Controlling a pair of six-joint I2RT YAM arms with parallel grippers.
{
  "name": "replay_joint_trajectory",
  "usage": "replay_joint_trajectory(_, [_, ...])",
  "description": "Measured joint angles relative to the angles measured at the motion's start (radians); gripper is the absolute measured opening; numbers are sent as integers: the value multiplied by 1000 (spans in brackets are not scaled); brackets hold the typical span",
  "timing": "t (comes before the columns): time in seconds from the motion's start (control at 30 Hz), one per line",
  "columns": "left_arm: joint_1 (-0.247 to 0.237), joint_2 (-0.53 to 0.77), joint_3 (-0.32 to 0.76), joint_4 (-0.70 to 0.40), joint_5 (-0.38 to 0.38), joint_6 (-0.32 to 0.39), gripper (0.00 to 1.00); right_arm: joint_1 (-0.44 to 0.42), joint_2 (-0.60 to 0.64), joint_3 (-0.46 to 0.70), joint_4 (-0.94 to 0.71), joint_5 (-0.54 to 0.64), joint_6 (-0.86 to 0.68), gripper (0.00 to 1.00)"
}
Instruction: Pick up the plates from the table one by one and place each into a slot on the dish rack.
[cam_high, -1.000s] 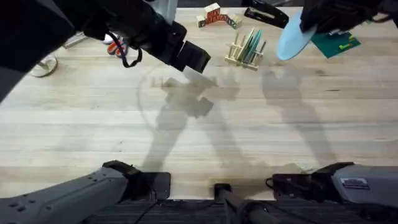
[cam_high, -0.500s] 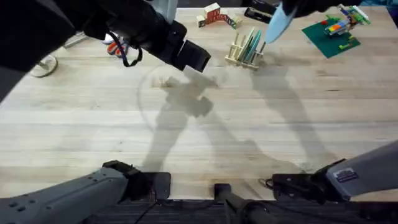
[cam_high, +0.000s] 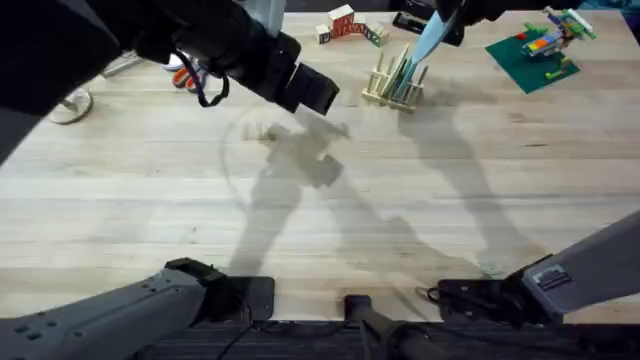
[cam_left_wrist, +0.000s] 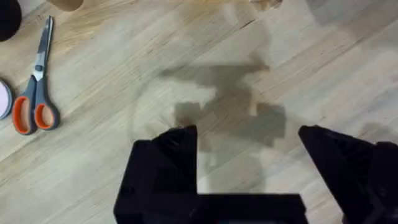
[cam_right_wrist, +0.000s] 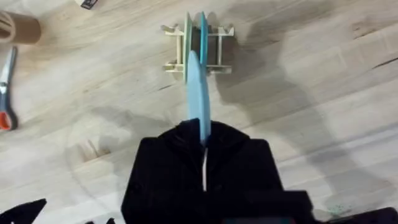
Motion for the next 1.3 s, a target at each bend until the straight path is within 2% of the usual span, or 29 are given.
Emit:
replay_joint_trajectory(0.33, [0,0,0,1,0,0,993,0,0,0,-15,3,7,32])
replay_joint_trajectory(0.5, [0,0,0,2,0,0,994,-2,0,0,-80,37,8,32])
replay_joint_trajectory(0.87, [0,0,0,7,0,0,993,-7,3,0,-101,90,12,32])
replay_joint_trajectory(1.3, [0,0,0,6,0,0,993,-40,121,2,-73,71,15,32])
